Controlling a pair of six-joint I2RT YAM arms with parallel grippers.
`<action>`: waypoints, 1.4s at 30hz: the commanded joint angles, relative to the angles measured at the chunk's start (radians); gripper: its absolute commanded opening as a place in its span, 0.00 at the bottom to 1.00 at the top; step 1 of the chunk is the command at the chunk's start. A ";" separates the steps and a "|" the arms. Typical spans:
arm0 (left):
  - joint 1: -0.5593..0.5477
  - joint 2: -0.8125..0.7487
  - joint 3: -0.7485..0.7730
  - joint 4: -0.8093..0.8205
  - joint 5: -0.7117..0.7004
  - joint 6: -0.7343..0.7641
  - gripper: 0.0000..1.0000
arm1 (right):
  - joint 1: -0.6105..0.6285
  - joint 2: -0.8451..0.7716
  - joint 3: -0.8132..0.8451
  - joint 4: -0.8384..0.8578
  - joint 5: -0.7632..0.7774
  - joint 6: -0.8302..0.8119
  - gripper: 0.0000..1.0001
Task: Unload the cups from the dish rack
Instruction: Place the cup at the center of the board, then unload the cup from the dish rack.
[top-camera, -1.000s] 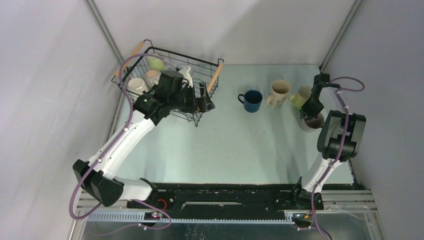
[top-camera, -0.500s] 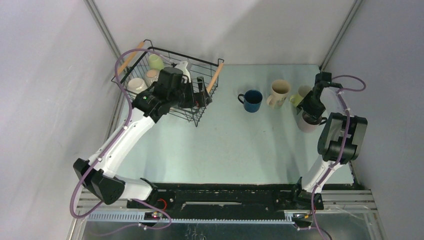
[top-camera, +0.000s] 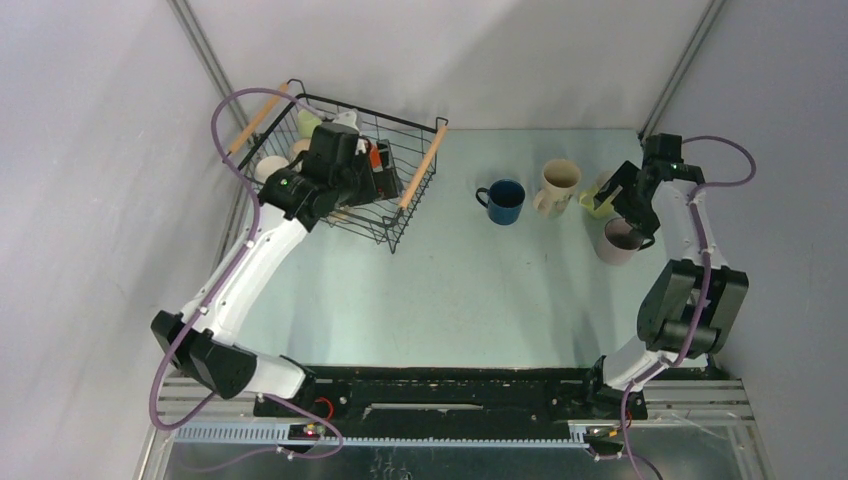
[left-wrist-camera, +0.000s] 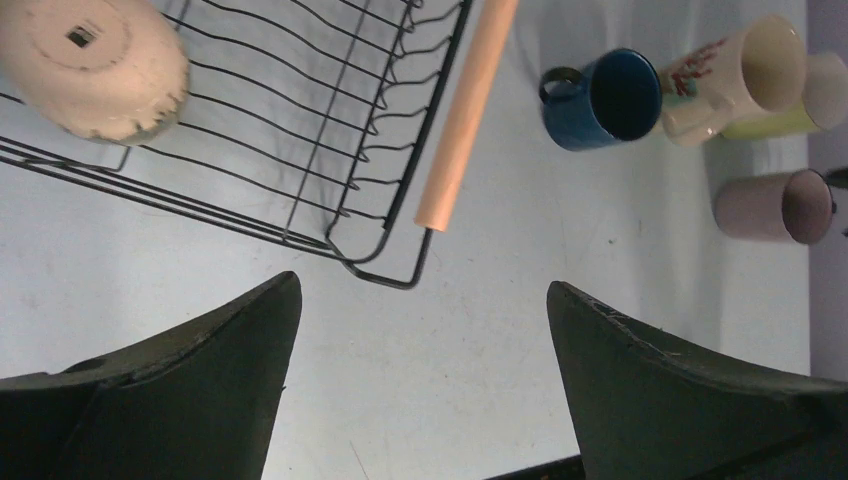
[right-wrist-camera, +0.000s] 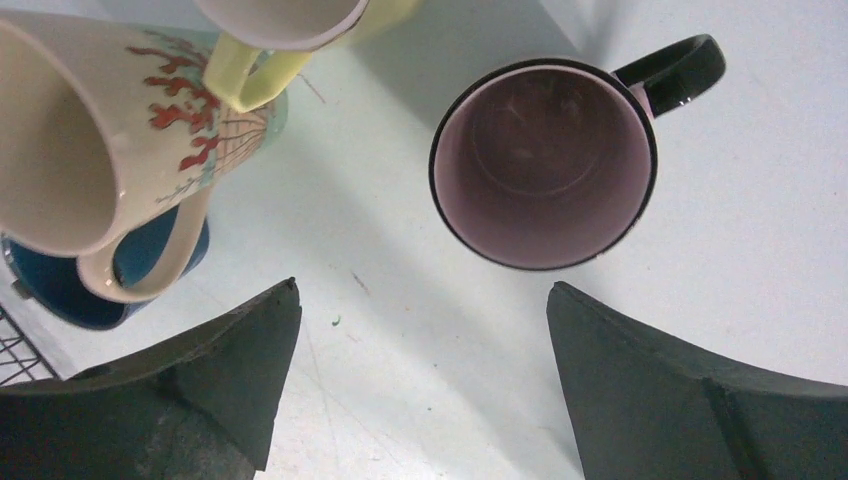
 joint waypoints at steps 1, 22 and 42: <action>0.029 0.044 0.123 -0.042 -0.096 -0.022 1.00 | 0.018 -0.108 -0.005 -0.034 0.008 -0.018 1.00; 0.217 0.588 0.706 -0.198 -0.278 -0.035 1.00 | 0.366 -0.365 -0.002 -0.044 0.021 -0.007 1.00; 0.284 0.932 0.948 0.108 -0.366 0.154 1.00 | 0.549 -0.389 -0.008 0.005 -0.017 -0.034 1.00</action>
